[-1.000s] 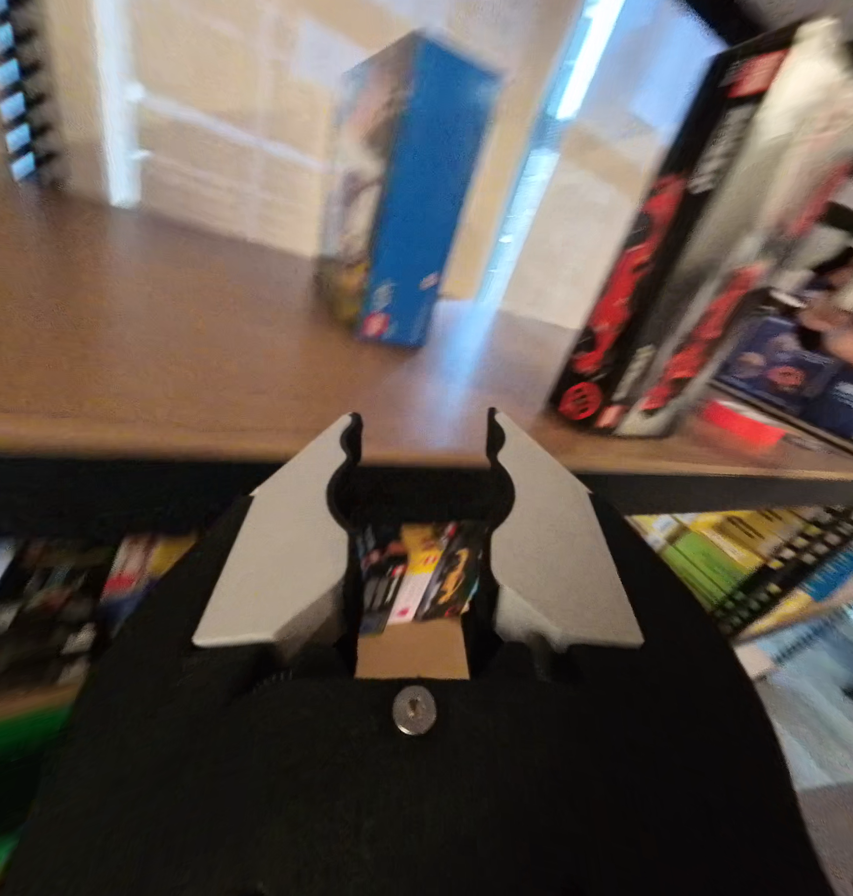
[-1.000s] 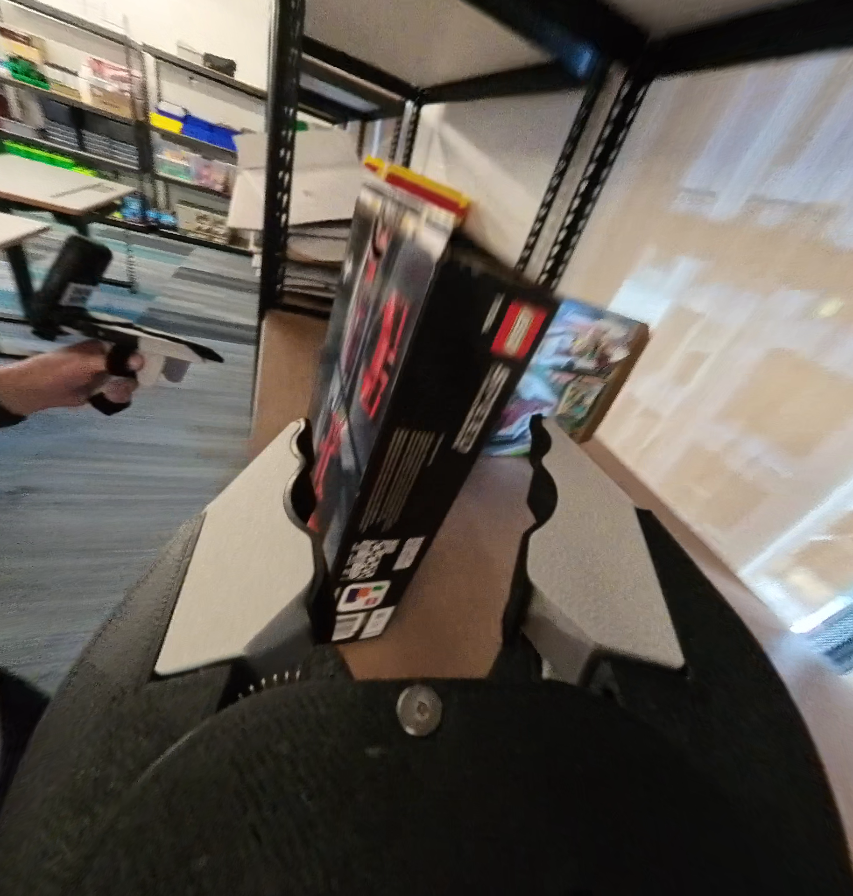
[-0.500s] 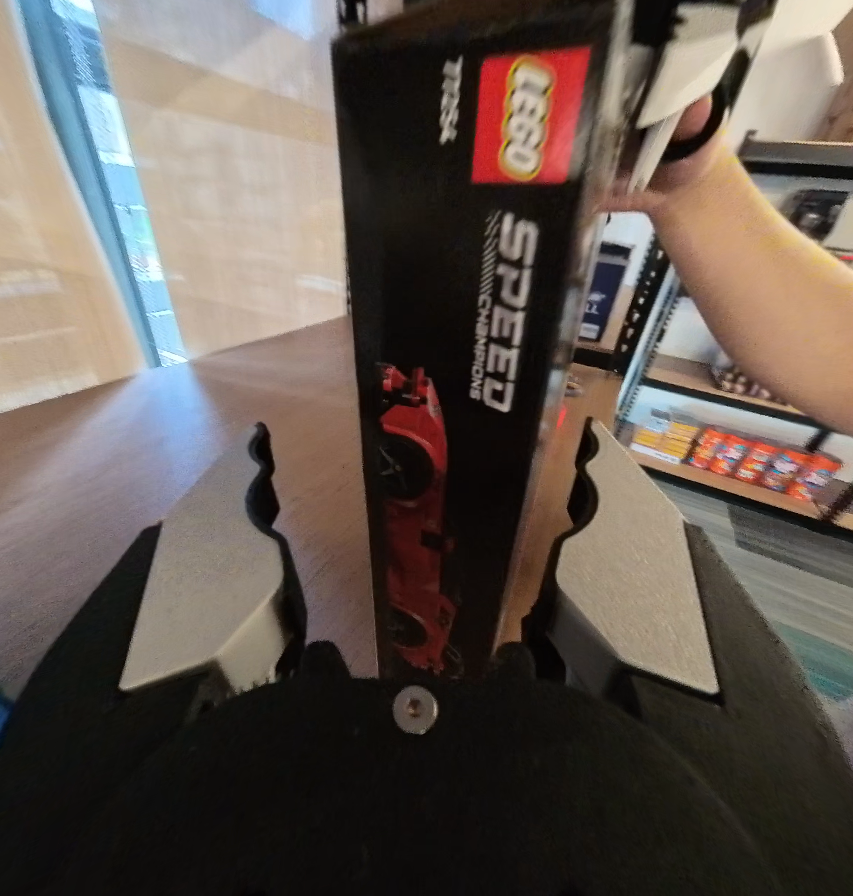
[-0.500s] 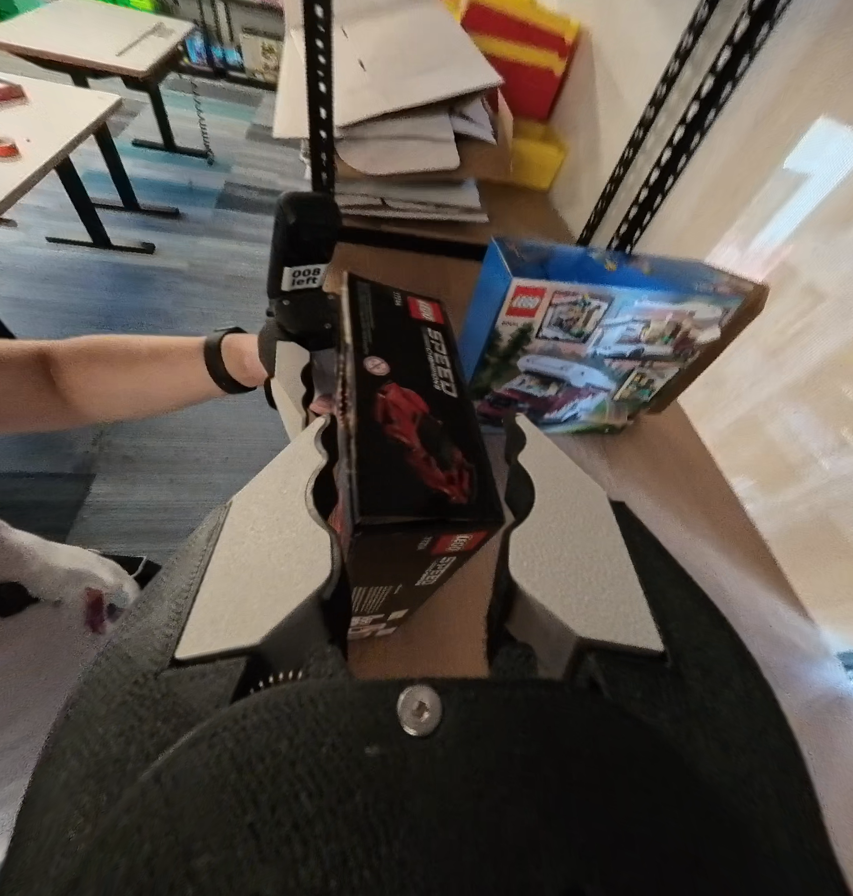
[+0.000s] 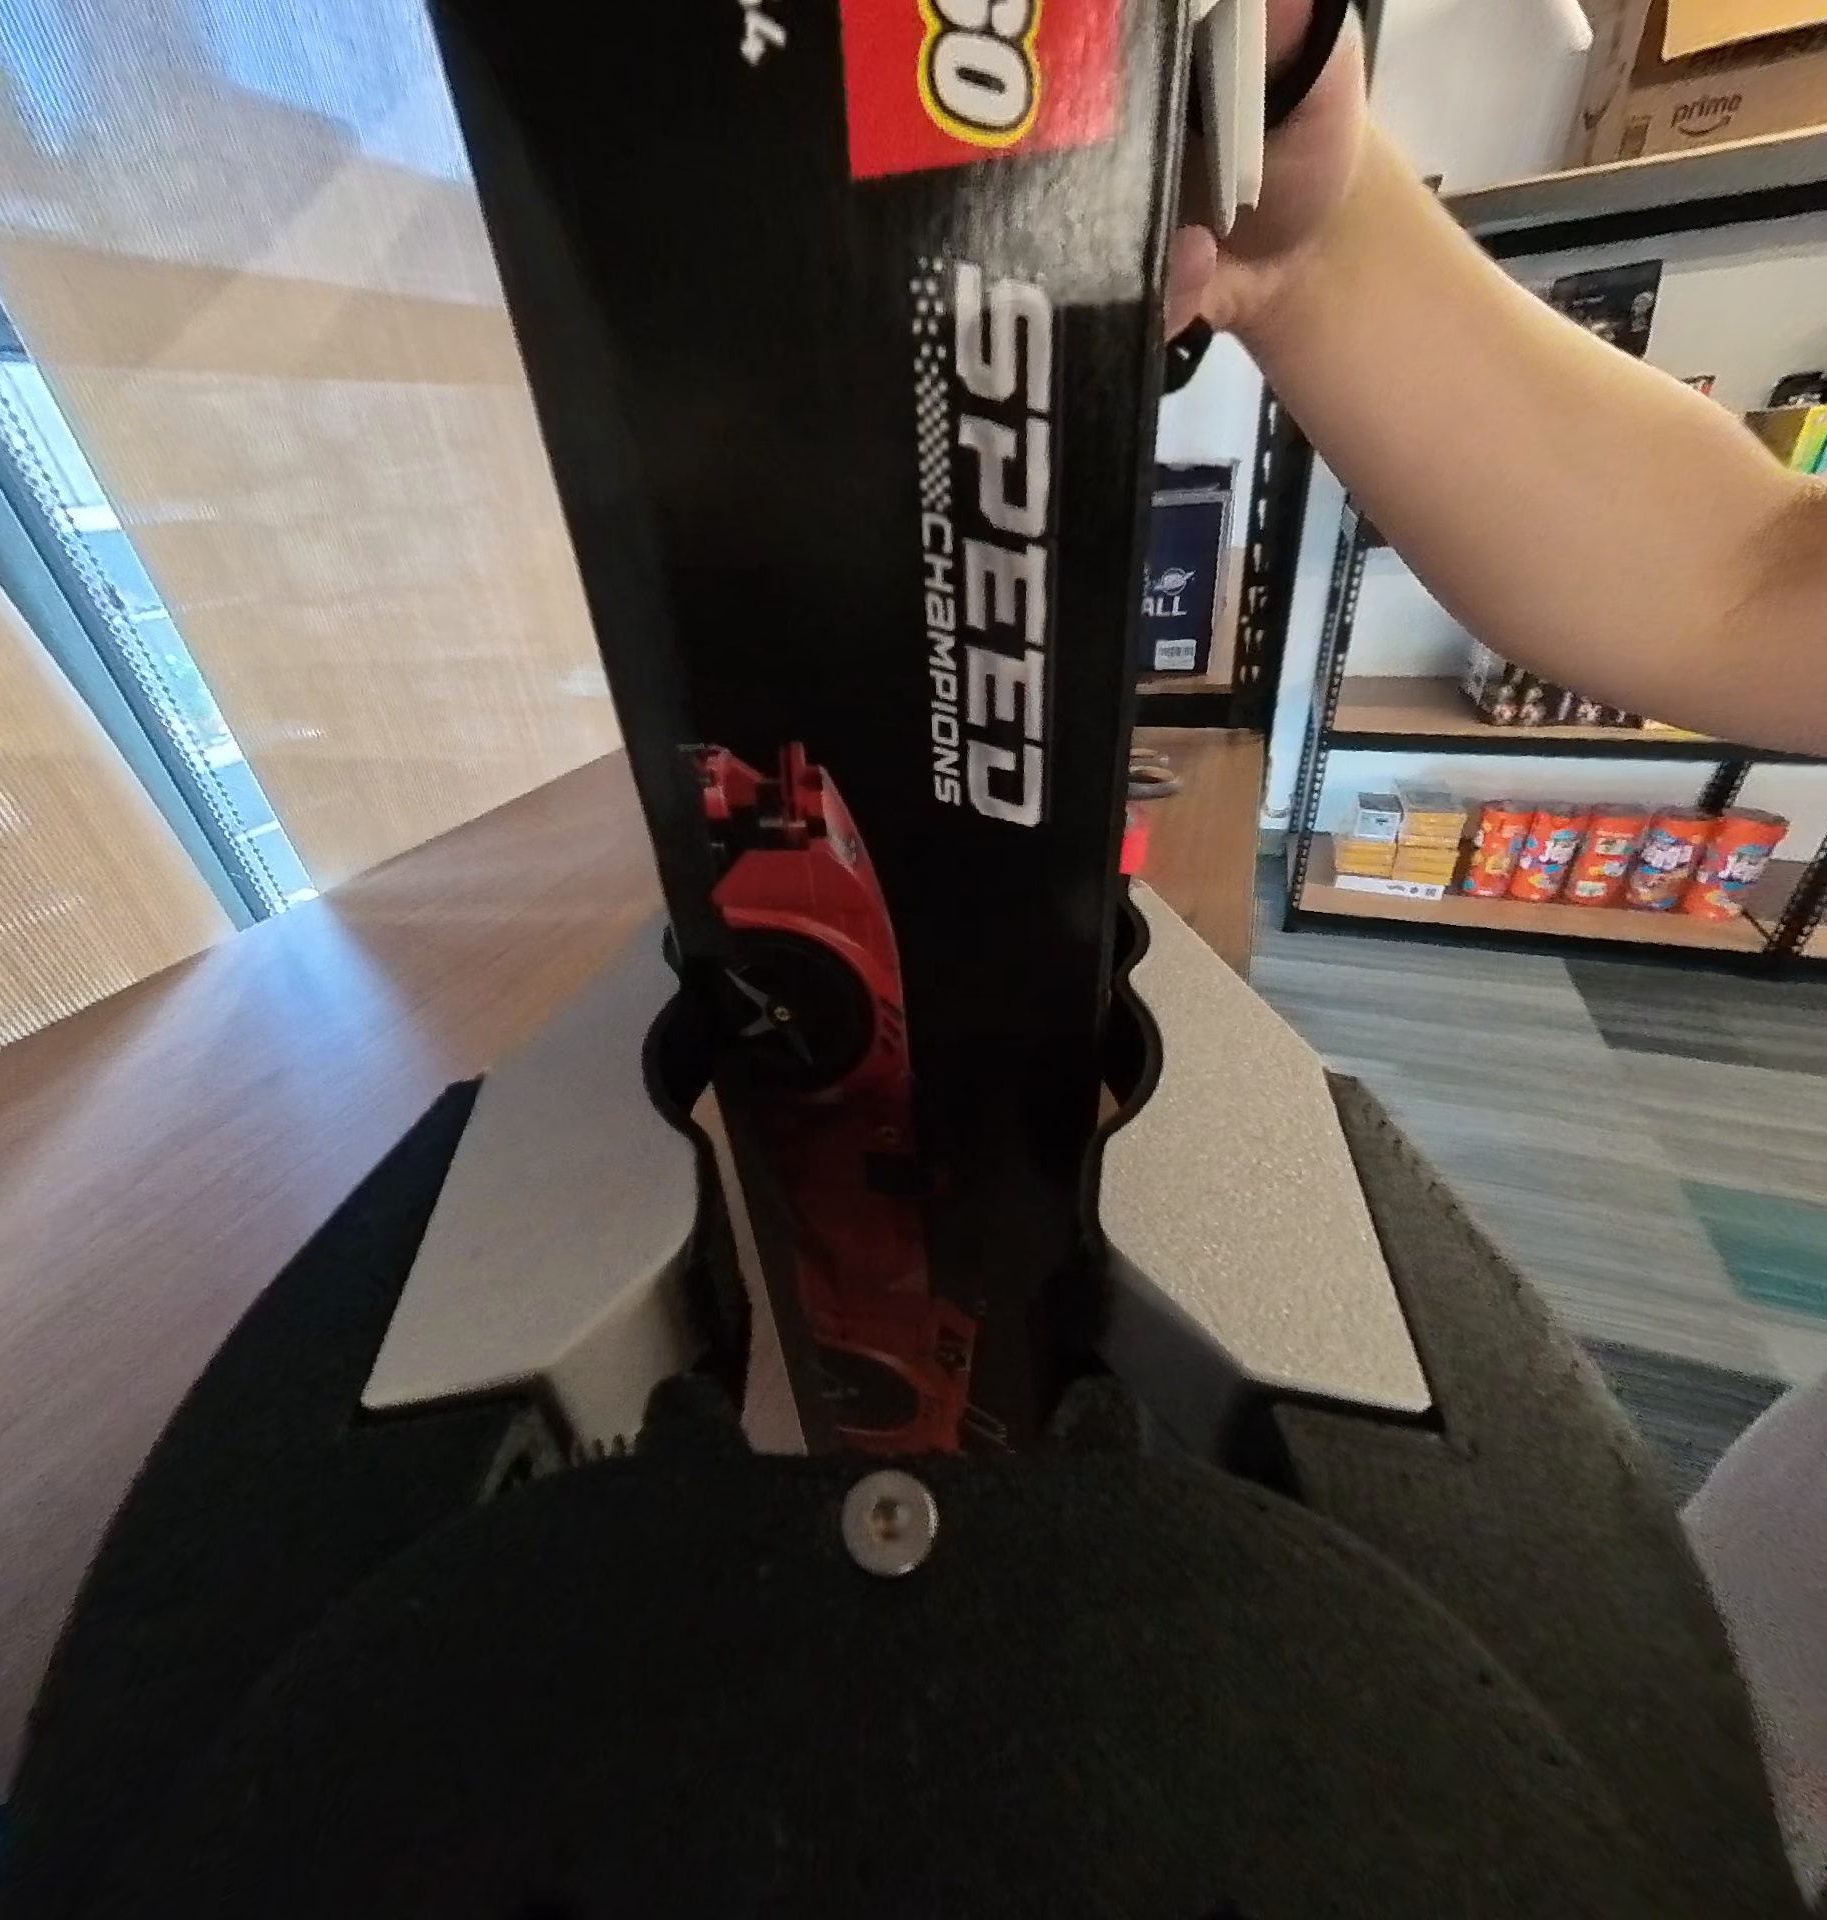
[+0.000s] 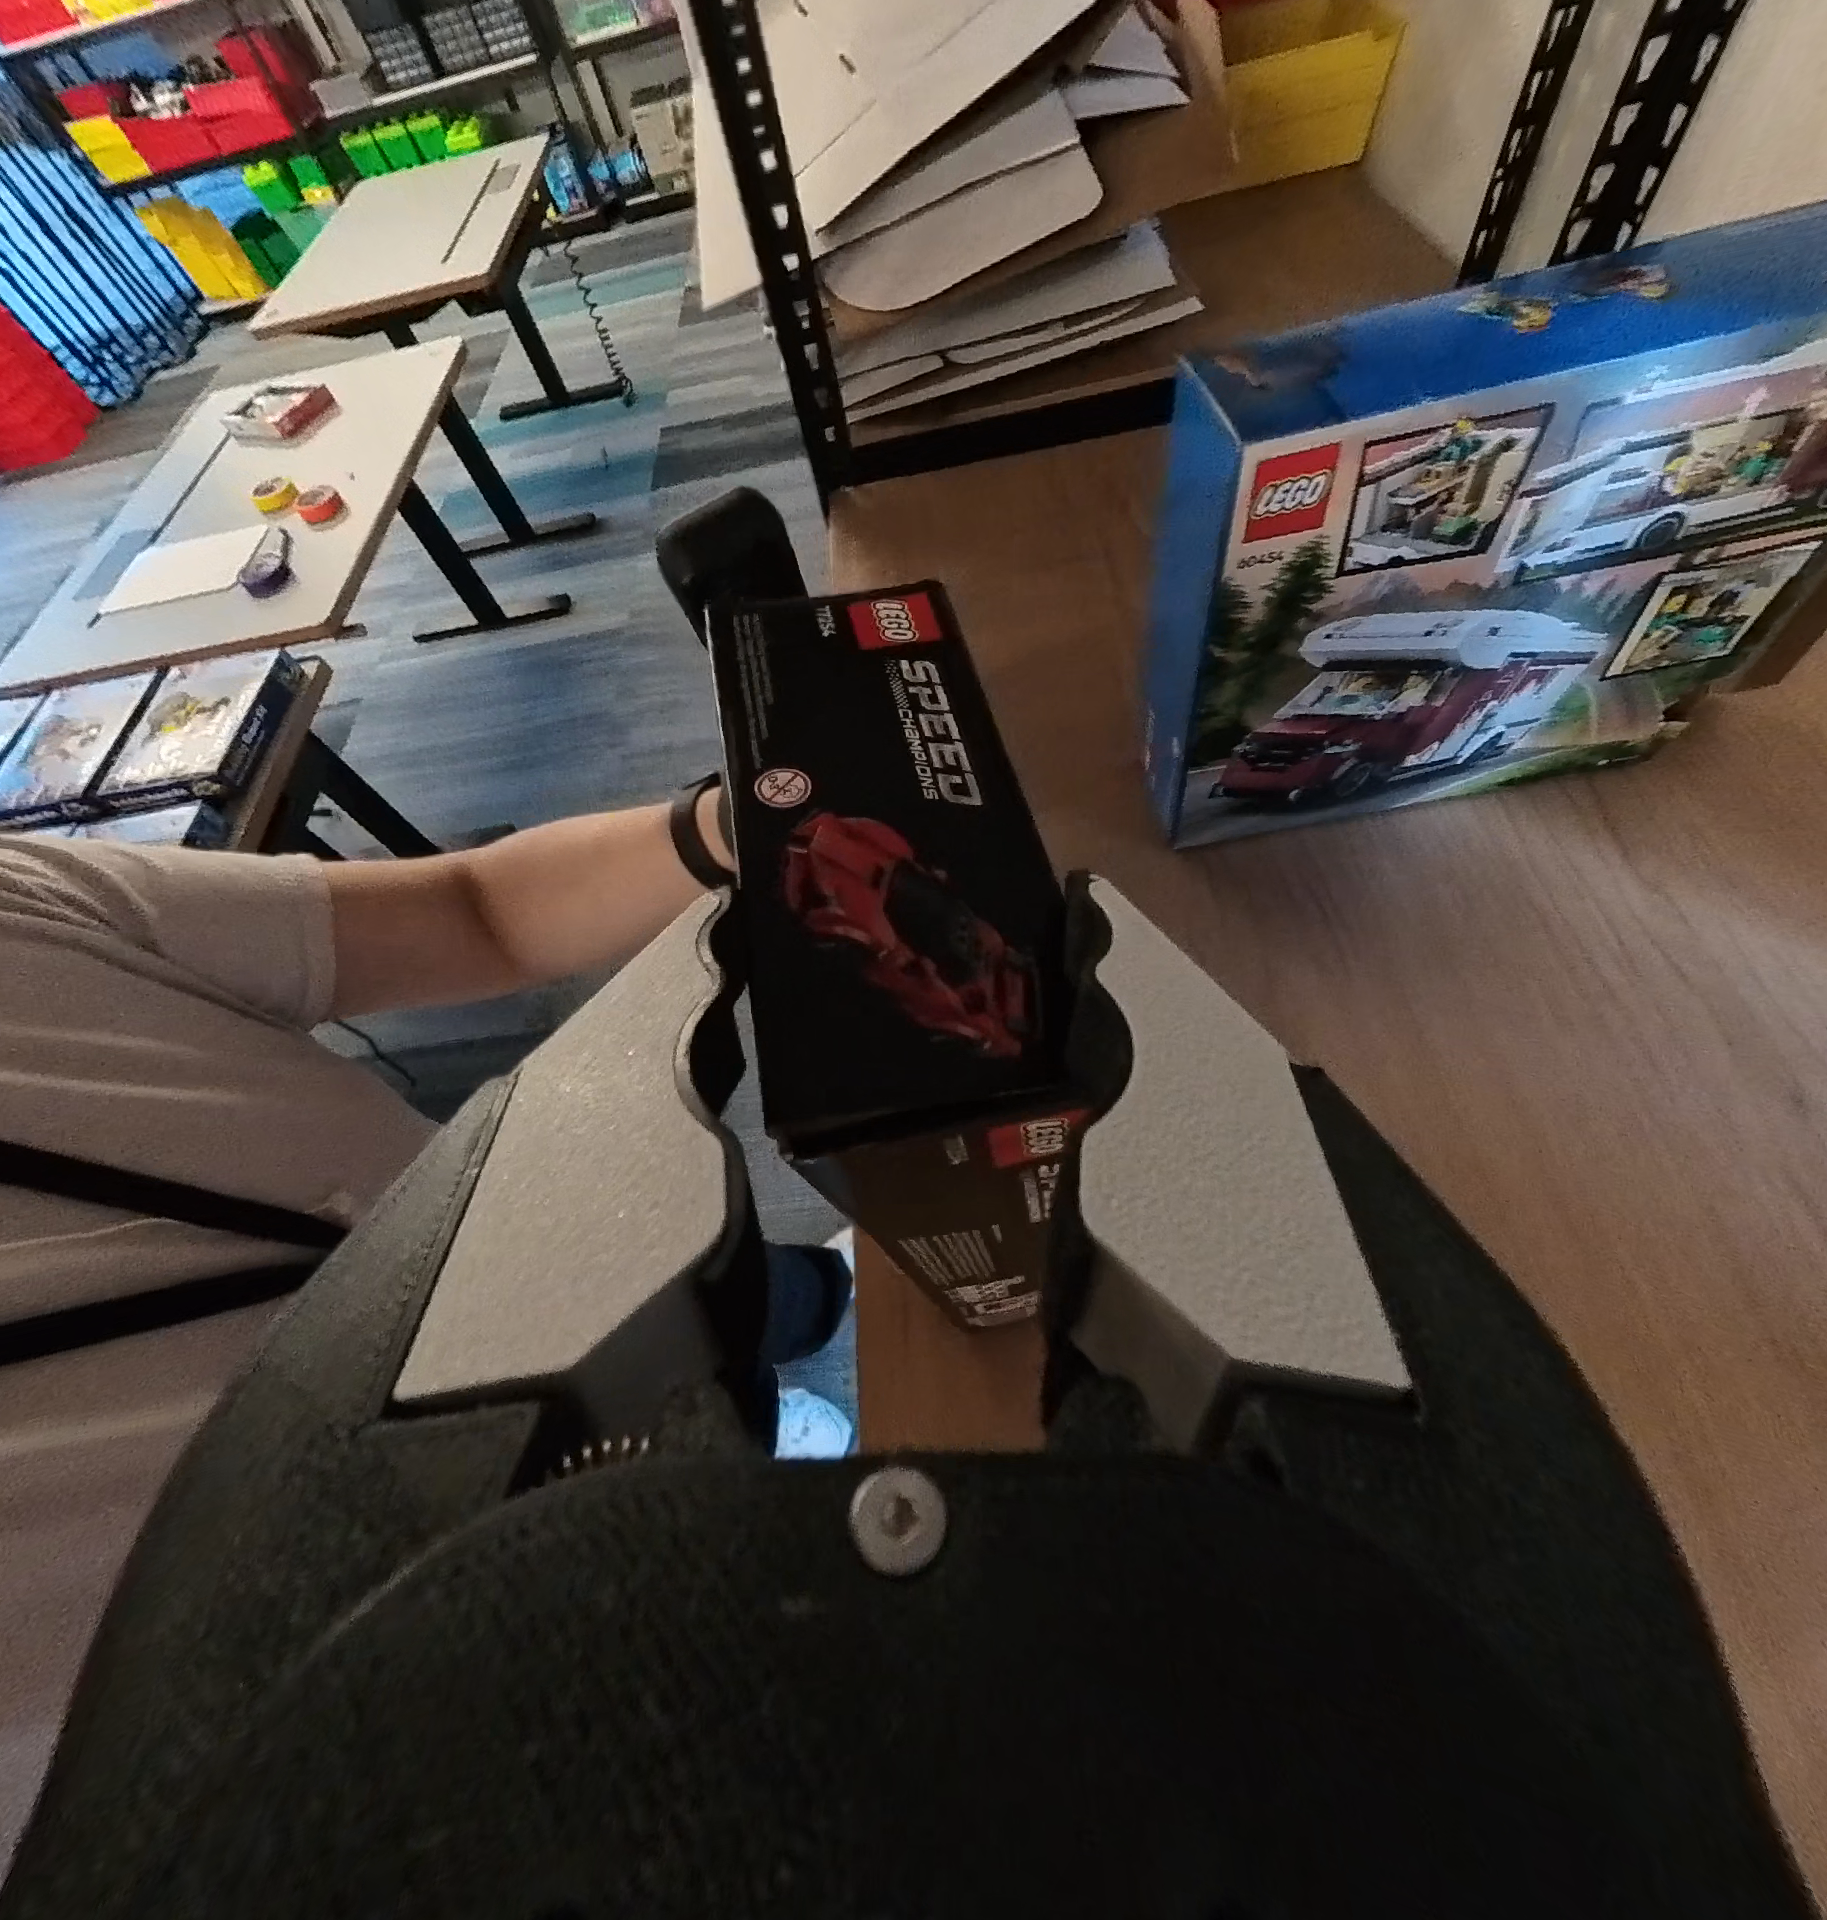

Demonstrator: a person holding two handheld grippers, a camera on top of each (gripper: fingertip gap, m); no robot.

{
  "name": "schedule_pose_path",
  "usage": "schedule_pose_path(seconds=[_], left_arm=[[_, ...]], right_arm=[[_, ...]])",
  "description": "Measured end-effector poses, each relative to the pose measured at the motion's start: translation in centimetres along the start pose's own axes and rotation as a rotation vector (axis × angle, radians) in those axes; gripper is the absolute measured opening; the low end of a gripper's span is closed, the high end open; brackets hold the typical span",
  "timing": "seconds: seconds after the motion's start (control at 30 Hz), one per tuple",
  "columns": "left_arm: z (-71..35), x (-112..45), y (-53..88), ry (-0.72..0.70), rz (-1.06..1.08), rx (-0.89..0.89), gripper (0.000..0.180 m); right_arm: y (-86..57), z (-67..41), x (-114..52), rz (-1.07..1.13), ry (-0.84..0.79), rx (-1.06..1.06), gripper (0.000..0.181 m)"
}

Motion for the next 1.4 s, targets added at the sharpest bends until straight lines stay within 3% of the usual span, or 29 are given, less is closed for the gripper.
schedule_pose_path(seconds=[0.5,0.87,1.1,1.33,1.4], left_arm=[[-0.8,0.6,-2.4,-0.017,-0.044,-0.138,0.074],[-0.7,0.5,-2.3,-0.02,-0.046,-0.128,0.074],[-0.7,0.5,-2.2,-0.011,-0.036,-0.114,0.074],[-0.8,0.5,-1.7,0.02,-0.067,-0.101,0.077],[-2.0,1.3,-1.2,-0.014,-0.192,-0.158,0.091]], right_arm=[[3.6,1.8,0.5,-0.006,-0.002,0.058,0.061],[2.7,1.3,0.6,-0.074,-0.004,-0.068,0.06],[3.0,1.7,0.5,-0.013,-0.012,0.101,0.061],[1.9,2.2,0.2,0.011,-0.125,0.186,0.06],[1.5,2.2,0.1,0.036,-0.169,0.195,0.059]])
Point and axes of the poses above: each gripper's, where its closed fingertips meet, x back along the fingers, z out of its underside, y = z × x across the jaws, the point moved 9 cm from there along x, back along the fingers, and after that the axes turned 15 degrees about -x, right-handed, at the moved point
